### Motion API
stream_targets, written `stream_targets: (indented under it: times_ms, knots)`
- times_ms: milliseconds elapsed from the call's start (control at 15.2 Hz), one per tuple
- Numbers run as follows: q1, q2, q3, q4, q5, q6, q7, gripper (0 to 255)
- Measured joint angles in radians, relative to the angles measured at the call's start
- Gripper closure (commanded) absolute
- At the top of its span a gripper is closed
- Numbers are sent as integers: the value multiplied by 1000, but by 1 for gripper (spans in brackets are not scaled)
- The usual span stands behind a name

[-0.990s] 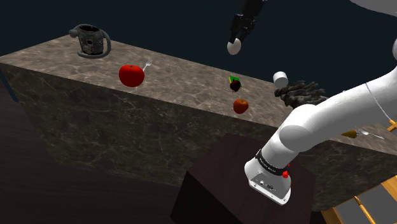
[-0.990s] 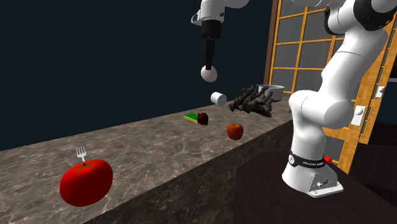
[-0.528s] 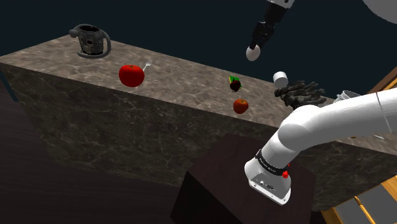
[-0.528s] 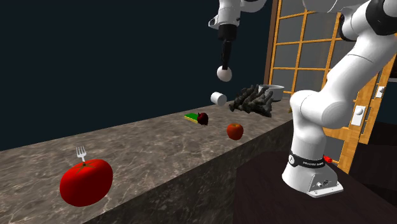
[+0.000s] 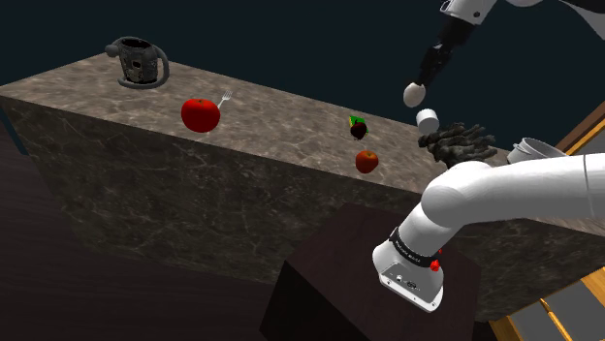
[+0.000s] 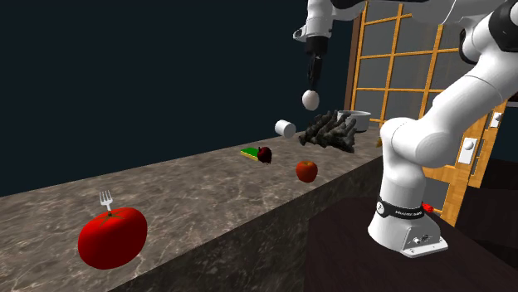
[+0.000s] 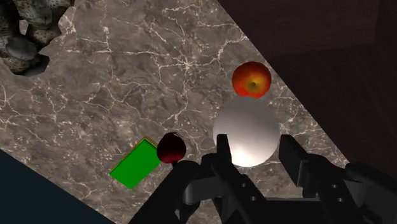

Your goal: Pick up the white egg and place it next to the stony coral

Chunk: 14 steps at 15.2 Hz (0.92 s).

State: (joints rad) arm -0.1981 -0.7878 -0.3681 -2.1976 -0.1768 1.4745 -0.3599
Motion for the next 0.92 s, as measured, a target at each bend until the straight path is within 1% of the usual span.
stream_targets:
  times_ms: [330,396,462,594,924]
  knots:
    - [-38,-54,-80,8,-71,-49,-102,255]
    - [-39,-55,-80,9,-71,-49,-102,0]
    - [-39,-54,-80,8,-71,-49,-102,0]
    - [-41,-64,-85,-33,-75,-21,-99,0]
    - [-45,-64,-136,-195,-104,133,-100,0]
